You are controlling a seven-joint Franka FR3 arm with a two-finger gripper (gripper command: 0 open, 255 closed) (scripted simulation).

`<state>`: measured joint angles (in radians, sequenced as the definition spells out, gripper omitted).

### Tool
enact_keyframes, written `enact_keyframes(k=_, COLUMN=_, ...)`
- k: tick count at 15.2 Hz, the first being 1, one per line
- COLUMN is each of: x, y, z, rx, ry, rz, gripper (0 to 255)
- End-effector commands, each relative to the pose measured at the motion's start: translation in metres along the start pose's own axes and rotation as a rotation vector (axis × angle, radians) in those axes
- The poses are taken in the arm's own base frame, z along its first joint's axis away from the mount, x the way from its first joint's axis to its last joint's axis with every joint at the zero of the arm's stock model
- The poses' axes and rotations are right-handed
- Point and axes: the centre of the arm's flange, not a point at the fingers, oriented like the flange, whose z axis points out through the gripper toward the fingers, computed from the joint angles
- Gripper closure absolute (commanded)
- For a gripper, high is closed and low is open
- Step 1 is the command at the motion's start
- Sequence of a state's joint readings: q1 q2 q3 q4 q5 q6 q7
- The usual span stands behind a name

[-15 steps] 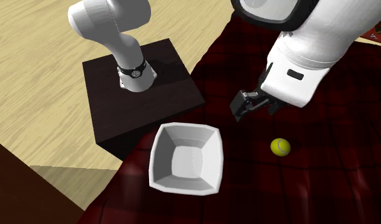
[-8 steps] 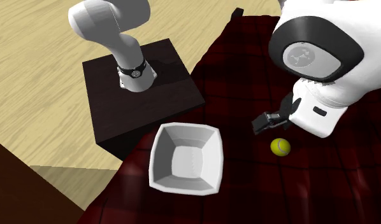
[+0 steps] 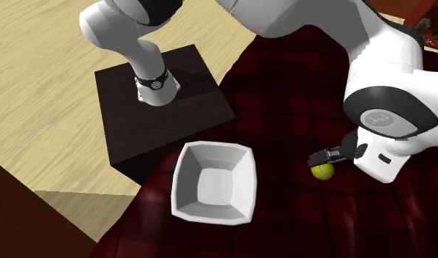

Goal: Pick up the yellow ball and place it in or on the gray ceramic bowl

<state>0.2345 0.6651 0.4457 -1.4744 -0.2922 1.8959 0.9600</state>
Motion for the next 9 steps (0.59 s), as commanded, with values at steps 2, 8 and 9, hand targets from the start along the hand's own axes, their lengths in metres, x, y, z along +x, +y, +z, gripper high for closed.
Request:
enact_keyframes(k=2, x=0.014, y=-0.032, z=0.031, rx=-0.014, ry=-0.028, rz=0.01, gripper=0)
enact_keyframes(k=8, x=0.032, y=-0.074, z=0.075, rx=-0.032, ry=-0.066, rz=0.023, gripper=0)
enact_keyframes(k=9, x=0.032, y=-0.074, z=0.08, rx=-0.032, ry=-0.066, rz=0.023, gripper=0)
